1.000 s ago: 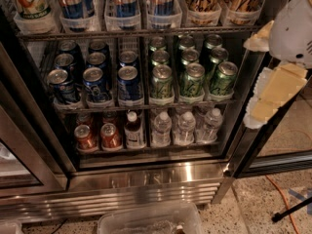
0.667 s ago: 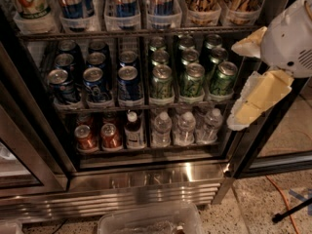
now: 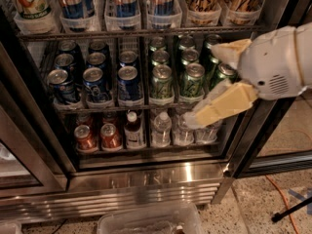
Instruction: Pick 7up can from top shelf of fridge
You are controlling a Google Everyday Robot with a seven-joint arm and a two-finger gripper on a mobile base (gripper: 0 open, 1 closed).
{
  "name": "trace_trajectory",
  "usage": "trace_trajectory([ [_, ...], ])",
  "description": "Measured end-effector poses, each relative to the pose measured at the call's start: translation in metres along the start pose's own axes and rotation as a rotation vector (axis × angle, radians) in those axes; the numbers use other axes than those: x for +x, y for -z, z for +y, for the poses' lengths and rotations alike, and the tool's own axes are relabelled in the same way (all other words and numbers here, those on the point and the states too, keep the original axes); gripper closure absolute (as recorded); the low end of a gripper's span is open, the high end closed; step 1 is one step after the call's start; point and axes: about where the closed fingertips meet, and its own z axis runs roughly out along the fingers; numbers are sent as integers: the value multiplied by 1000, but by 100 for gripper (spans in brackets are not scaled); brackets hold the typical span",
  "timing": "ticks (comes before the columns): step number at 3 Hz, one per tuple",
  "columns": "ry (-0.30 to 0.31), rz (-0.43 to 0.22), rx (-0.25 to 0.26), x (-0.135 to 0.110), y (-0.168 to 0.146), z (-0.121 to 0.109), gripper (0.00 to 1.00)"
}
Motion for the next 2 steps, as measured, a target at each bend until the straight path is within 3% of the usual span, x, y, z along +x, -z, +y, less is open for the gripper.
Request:
trace_trajectory([
  [1, -37, -88, 14, -22, 5, 3, 0],
  [2, -35, -86, 11, -22, 4, 4, 0],
])
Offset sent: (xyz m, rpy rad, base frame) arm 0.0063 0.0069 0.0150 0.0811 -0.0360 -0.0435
